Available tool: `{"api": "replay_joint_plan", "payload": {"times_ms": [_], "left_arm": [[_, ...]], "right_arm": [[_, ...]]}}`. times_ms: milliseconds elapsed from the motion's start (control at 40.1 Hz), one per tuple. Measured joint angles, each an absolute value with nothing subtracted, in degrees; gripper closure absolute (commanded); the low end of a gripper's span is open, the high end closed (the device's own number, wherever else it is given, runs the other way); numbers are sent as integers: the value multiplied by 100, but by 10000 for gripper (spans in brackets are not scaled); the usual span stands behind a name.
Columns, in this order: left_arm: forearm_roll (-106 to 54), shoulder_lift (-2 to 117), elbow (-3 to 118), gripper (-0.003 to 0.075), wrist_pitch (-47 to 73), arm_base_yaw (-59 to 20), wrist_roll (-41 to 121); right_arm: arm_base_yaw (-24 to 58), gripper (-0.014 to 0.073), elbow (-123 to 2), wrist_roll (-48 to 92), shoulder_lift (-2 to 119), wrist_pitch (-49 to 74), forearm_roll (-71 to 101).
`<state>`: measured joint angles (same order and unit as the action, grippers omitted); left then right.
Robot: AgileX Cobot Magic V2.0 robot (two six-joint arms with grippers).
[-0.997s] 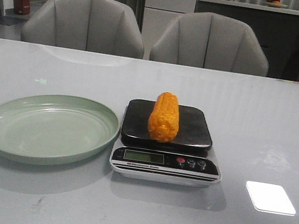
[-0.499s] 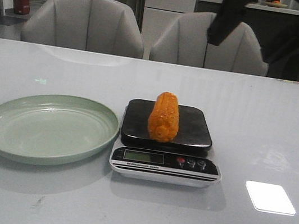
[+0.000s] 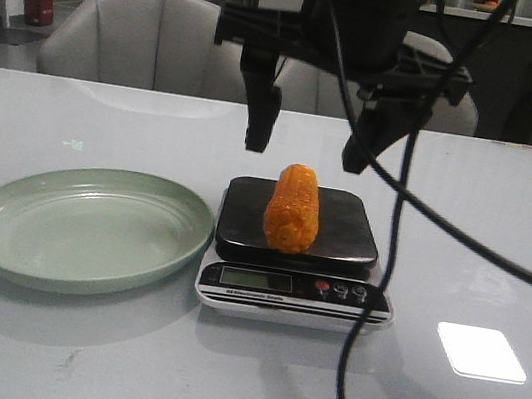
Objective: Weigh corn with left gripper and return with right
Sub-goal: 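Lower the right gripper over the corn on the scale and grasp it, then carry the corn with the right gripper onto the green plate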
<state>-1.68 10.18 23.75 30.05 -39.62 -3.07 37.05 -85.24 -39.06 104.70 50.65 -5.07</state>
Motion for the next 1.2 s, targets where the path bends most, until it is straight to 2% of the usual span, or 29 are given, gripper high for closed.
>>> {"api": "replay_joint_plan", "payload": {"times_ms": [224,324,449,523,848,1196], "left_arm": [[-168,1018,2375,606,3005,-3962,-307],[-168,1018,2375,606,3005,-3962,-307],[-168,1018,2375,606,3005,-3962,-307],[-168,1018,2375,606,3005,-3962,-307],[-168,1018,2375,606,3005,-3962,-307],[-168,1018,2375,606,3005,-3962,-307]], "right_arm": [[3705,18,-8535,-4148,10979,5203,-507],[3705,132,-8543,-4161,11118,5168,-491],[3705,333,-8548,-4161,11250,5041,-470],[3705,383,-8570,-4161,11259,4916,-460],[3968,384,-8580,-4161,11285,4603,-71],[4699,382,-8591,-4161,11514,3273,594]]}}
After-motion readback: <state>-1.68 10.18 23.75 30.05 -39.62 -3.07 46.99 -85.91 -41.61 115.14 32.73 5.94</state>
